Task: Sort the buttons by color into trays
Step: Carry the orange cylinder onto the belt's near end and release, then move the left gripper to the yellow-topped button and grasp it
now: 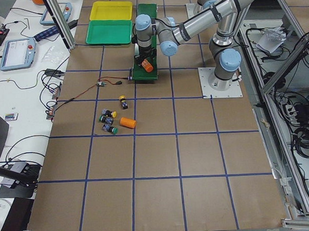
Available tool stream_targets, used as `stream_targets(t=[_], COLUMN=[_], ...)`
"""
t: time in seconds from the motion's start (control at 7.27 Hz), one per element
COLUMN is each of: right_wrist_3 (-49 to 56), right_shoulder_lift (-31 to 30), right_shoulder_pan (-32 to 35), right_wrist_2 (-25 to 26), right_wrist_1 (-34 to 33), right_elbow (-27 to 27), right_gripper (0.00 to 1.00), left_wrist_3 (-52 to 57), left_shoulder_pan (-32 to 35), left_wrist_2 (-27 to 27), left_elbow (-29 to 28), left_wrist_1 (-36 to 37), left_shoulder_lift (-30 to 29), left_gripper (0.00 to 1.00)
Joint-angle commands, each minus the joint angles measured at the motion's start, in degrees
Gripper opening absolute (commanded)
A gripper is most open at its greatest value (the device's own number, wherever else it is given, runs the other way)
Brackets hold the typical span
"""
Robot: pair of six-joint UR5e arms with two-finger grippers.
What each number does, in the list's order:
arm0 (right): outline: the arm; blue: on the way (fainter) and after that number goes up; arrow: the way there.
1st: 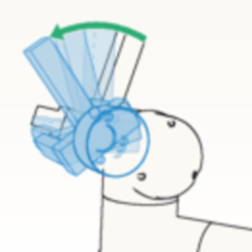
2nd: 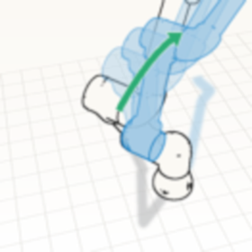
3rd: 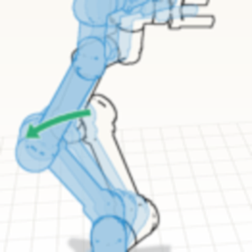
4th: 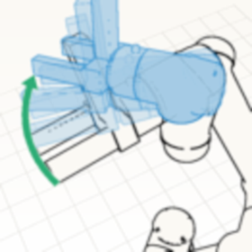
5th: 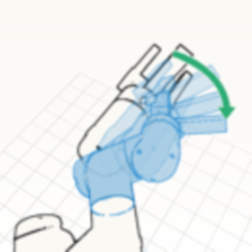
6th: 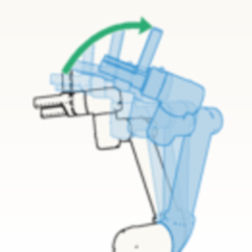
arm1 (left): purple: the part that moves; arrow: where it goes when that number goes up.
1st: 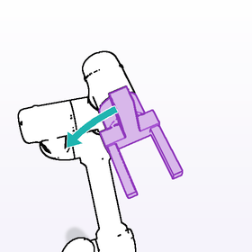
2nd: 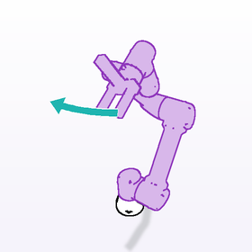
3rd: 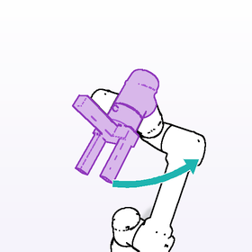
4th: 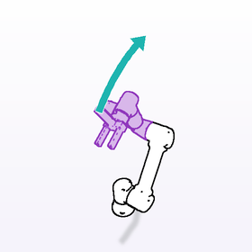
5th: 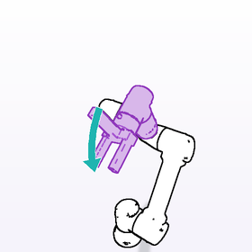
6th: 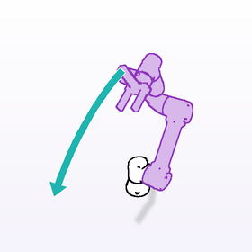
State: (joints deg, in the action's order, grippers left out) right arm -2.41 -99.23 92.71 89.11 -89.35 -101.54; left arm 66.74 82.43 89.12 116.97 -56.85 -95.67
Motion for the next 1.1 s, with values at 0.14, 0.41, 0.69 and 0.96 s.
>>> stream_targets(t=[0.14, 0.41, 0.69, 0.96], right_wrist_3=[-0.14, -0.05, -0.05, -0.05], right_shoulder_lift=[0.00, 0.00, 0.00, 0.00], right_shoulder_pan=[0.01, -0.07, -0.07, -0.07], right_wrist_2=[0.01, 0.01, 0.01, 0.01], right_wrist_1=[-0.03, -0.03, -0.03, -0.03], right_elbow=[-0.06, 0.03, -0.06, -0.06], right_gripper=[1.00, 1.00, 1.00, 1.00], left_wrist_3=[0.23, 1.11, 9.47, 15.17], left_shoulder_pan=[-15.59, -19.13, -21.26, -21.17], left_wrist_2=[-2.09, -1.67, -1.75, -2.63], left_elbow=[-15.30, -20.35, -22.73, -23.63], left_wrist_1=[-14.46, -14.00, -8.15, -5.91], left_shoulder_lift=[-4.94, -13.79, -21.37, -25.43], left_gripper=[1.00, 1.00, 1.00, 1.00])
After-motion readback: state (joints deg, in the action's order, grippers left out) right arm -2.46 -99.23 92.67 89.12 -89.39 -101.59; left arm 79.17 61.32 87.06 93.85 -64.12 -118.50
